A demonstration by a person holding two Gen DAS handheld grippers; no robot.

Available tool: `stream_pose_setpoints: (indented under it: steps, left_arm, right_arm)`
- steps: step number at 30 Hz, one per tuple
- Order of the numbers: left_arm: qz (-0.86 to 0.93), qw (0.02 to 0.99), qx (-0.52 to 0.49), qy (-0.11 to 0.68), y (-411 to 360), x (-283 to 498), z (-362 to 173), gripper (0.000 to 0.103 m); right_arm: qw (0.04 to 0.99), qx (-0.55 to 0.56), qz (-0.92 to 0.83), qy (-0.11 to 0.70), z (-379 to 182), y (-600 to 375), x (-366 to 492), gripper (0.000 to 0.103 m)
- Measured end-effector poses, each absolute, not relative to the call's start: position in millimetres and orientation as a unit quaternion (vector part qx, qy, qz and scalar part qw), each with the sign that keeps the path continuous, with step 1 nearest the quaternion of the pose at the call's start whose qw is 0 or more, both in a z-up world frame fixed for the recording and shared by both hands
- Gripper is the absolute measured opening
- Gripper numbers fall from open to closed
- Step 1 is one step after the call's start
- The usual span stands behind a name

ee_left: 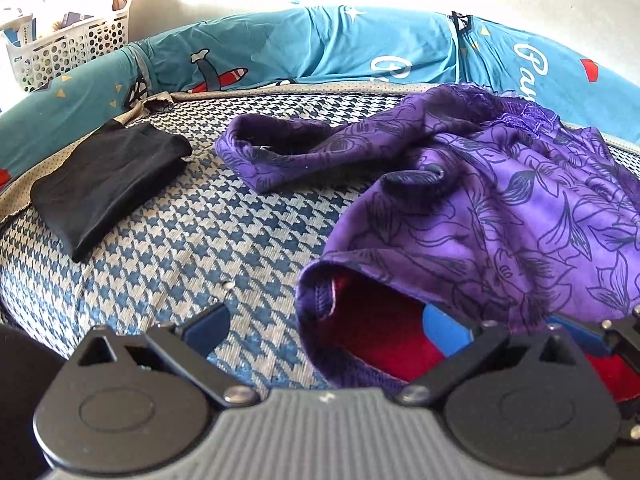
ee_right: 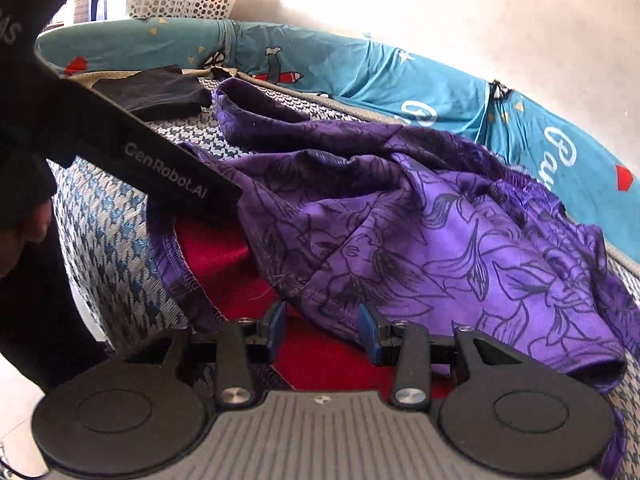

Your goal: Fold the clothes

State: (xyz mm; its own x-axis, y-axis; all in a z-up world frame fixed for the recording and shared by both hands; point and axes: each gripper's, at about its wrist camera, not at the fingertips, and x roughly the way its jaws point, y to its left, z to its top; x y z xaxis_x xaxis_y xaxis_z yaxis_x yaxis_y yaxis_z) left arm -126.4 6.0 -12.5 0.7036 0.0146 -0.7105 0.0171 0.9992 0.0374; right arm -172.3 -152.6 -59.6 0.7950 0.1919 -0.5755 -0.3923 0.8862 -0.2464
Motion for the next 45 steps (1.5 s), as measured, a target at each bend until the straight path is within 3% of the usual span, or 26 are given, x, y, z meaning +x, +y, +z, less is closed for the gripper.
stream_pose_setpoints:
  steps: [1, 3, 4, 12, 20, 26, 34, 45]
  left_arm:
    - [-0.002, 0.923, 0.022, 0.383, 7, -127, -11, 0.103]
    - [-0.005, 0.925, 0.029, 0.379, 7, -127, -9, 0.103]
    - [-0.006, 0.926, 0.035, 0.376, 7, -128, -7, 0.103]
    - [-0.052, 0.935, 0.119, 0.331, -13, -141, -1, 0.103]
    - [-0.109, 0.941, 0.206, 0.247, -44, -150, 8, 0.101]
    - [-0.131, 0.936, 0.225, 0.238, -60, -139, 2, 0.076]
    - [-0.135, 0.933, 0.202, 0.267, -61, -120, -9, 0.021]
    - [-0.122, 0.927, 0.215, 0.281, -65, -117, -24, 0.020]
  right_arm:
    - [0.931, -0.182, 0.156, 0.275, -60, -152, -171, 0.037]
    - [0.934, -0.178, 0.151, 0.270, -57, -154, -169, 0.008]
    - [0.936, -0.172, 0.145, 0.270, -55, -157, -166, 0.006]
    - [0.953, -0.082, 0.170, 0.237, -6, -184, -160, 0.004]
    - [0.940, -0.119, 0.246, 0.205, 30, -175, -165, 0.004]
    - [0.933, -0.113, 0.278, 0.198, 45, -176, -164, 0.004]
    - [0.939, -0.098, 0.254, 0.211, 44, -184, -156, 0.004]
    - [0.956, -0.014, 0.138, 0.257, 25, -228, -142, 0.006]
